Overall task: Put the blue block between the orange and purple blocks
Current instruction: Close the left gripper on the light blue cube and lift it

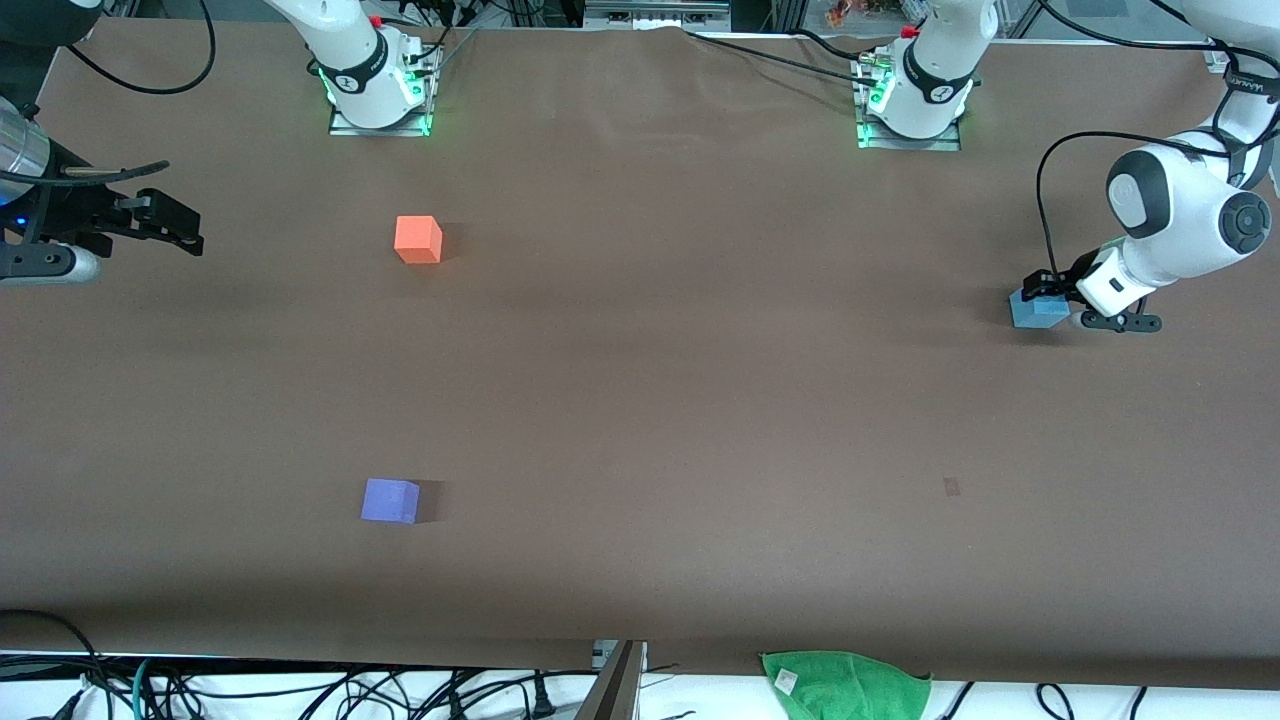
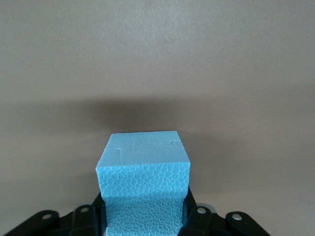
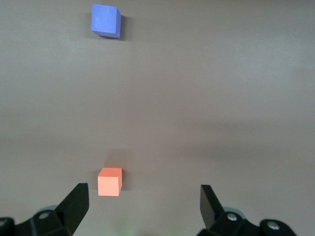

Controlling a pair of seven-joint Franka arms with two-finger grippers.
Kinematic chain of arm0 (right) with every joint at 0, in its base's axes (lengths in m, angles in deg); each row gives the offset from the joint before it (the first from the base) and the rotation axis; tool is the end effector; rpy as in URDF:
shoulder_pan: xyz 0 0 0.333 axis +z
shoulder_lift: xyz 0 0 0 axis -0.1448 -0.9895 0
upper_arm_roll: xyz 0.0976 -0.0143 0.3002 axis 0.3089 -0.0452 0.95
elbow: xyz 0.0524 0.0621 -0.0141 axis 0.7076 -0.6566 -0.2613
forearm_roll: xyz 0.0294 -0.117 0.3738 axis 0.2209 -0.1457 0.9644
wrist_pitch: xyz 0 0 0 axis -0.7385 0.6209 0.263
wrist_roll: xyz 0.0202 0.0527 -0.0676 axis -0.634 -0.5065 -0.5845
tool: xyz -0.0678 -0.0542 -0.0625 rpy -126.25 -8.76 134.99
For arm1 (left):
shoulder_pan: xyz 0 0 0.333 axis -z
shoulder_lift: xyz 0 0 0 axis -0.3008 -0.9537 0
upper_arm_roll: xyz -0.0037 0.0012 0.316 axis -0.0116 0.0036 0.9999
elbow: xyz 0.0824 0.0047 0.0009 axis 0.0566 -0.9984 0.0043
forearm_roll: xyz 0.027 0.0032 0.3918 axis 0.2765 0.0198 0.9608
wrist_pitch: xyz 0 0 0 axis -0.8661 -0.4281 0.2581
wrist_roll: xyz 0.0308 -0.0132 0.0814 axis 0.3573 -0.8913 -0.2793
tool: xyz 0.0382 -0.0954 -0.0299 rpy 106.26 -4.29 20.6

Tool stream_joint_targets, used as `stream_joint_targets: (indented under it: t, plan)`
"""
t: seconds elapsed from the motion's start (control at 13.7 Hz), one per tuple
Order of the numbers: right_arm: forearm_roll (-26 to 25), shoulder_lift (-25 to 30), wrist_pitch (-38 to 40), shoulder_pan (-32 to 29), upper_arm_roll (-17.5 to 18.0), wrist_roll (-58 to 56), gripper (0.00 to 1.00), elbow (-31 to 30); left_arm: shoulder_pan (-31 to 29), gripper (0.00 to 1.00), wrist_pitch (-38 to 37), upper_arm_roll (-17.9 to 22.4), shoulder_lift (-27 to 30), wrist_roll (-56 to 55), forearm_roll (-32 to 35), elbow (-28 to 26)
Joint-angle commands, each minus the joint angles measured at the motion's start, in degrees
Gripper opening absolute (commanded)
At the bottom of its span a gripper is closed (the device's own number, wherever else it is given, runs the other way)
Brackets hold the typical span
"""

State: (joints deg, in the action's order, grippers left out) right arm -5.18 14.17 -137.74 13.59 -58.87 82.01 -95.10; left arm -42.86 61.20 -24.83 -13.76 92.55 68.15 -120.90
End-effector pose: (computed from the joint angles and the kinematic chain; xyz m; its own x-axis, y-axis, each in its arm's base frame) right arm 0.5688 0.0280 0.6018 0.9954 0.0516 -0.0806 0.0554 -0.9974 0.0458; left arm 0.4469 0.1729 0.2069 0.9865 -0.0354 -0.1596 -0.0229 -0.9965 0.0798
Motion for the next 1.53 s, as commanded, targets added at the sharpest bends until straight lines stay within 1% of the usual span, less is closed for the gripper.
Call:
stream_joint_targets:
  t: [0.0, 0.07, 0.15, 0.29, 0.44, 0.66, 0.73, 0.88, 1.02, 1.24, 1.31, 1.39, 1.46]
  plan:
    - [-0.33, -0.11, 0.03, -0.26, 0.20, -0.81, 1.00, 0.56, 0.04, 0.15, -1.45, -1.98, 3.21, -0.19, 0.08, 1.49]
    - [-0.33, -0.11, 0.03, -0.26, 0.20, -0.81, 1.00, 0.56, 0.04, 0.16, -3.28, -2.85, 4.27, -0.28, 0.08, 2.98]
    - [-0.33, -0.11, 0.11, -0.26, 0.20, -0.81, 1.00, 0.56, 0.04, 0.16, -7.04, -3.56, 4.45, -0.46, 0.08, 5.60]
    - [-0.33, -0.11, 0.03, -0.17, 0.20, -0.81, 1.00, 0.74, 0.13, 0.16, -16.79, -4.09, 3.41, -0.72, 0.08, 13.50]
    - [-0.33, -0.72, 0.03, 0.01, 0.29, -0.81, 1.00, 1.53, 1.09, 0.16, -23.84, -5.06, 2.26, -1.42, 0.16, 20.27]
    - [-0.42, -2.83, -0.93, -0.61, -0.06, -0.81, 1.00, 2.93, 3.72, 0.17, -31.49, -5.06, -0.02, -4.40, 2.44, 29.06]
    - [-0.33, -3.18, -1.20, -0.61, -0.07, -0.81, 1.00, 3.54, 5.30, 0.17, -34.73, -5.06, -0.99, -5.72, 2.80, 32.66]
    - [-0.25, -3.36, -1.20, -0.35, 0.02, -0.72, 1.00, 3.55, 7.85, 0.17, -40.28, -5.06, -3.09, -9.31, 2.98, 38.03]
    - [0.02, -3.36, -1.20, 0.00, 0.20, -0.64, 1.00, 3.64, 11.53, 0.17, -41.09, -5.15, -3.54, -13.35, 2.89, 39.90]
    - [0.45, -3.80, -2.51, 0.01, 0.46, -0.20, 1.00, 3.55, 19.61, 0.18, -41.36, -5.33, -3.72, -17.15, 2.45, 40.17]
    - [1.59, -4.33, -2.87, -0.17, 0.38, -0.37, 1.00, 3.55, 21.90, 0.18, -41.18, -5.32, -3.98, -18.46, 2.45, 40.17]
    - [2.82, -4.42, -2.87, -0.34, 0.37, -0.72, 1.00, 3.55, 24.28, 0.18, -41.01, -5.41, -4.85, -20.48, 2.28, 40.69]
    - [3.00, -4.42, -2.87, -0.35, 0.29, -0.72, 1.00, 3.55, 26.91, 0.19, -41.01, -5.41, -6.34, -23.37, 2.19, 42.18]
